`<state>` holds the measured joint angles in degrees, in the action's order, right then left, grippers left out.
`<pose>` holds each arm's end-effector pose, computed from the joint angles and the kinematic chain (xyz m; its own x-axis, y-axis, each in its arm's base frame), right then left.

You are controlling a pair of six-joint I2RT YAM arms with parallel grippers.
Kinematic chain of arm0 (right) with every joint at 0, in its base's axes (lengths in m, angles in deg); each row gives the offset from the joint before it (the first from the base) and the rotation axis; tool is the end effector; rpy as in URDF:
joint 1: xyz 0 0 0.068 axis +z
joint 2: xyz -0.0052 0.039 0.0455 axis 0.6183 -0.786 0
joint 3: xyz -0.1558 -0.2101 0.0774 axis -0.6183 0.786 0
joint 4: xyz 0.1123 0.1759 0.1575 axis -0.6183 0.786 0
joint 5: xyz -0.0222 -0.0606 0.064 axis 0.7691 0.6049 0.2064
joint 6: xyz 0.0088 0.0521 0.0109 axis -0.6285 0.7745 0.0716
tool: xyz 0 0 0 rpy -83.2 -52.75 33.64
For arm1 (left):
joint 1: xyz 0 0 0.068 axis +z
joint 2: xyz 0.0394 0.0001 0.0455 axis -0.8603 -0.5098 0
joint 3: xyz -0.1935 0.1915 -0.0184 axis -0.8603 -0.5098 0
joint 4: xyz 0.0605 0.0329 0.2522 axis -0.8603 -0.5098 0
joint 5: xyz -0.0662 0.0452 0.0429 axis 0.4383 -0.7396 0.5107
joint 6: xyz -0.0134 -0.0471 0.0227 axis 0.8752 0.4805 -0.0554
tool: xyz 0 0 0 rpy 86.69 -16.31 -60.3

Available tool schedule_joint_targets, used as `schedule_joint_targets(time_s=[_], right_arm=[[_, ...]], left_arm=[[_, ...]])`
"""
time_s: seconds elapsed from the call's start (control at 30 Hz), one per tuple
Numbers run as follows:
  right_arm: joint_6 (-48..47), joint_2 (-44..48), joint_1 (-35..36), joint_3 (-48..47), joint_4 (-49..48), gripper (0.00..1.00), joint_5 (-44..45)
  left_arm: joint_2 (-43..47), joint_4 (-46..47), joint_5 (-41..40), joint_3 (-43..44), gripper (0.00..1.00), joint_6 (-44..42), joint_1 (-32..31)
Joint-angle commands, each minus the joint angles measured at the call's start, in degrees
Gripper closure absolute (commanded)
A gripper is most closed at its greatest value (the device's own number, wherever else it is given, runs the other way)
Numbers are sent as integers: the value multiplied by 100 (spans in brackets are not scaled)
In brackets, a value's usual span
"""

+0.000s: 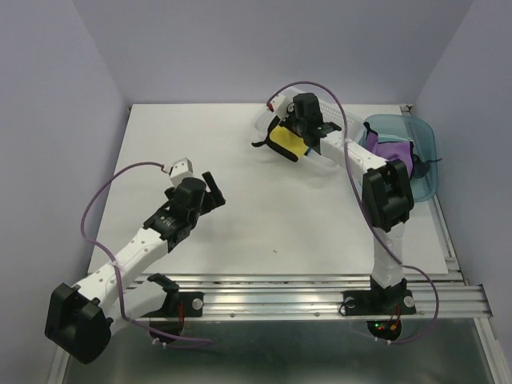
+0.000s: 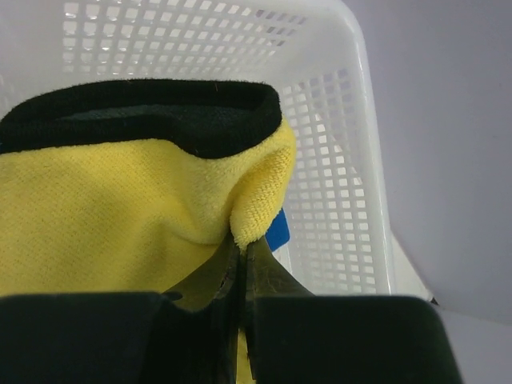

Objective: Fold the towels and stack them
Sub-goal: Neatly place the folded towel into the bin

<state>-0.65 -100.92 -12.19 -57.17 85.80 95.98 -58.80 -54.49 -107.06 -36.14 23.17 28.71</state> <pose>0.4446 0.2099 0.2736 -0.1182 -0.7855 -0.6074 -0.4942 0.5771 -0.6501 0.1897 -0.0976 0.2535 -0.4553 -0.3934 -0.7987 -0.0865 0.9124 -0.4001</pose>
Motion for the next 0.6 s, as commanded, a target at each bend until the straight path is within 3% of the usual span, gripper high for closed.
schedule_joint_targets(time_s=[0.0, 0.57], right_arm=[[-107, -374, -156, -681, -49, 99, -384], [-151, -1316, -464, -1341, -181, 99, -701]], left_arm=[[-12, 128, -96, 391, 1, -192, 92], [-575, 260, -43, 734, 1, -447, 268]])
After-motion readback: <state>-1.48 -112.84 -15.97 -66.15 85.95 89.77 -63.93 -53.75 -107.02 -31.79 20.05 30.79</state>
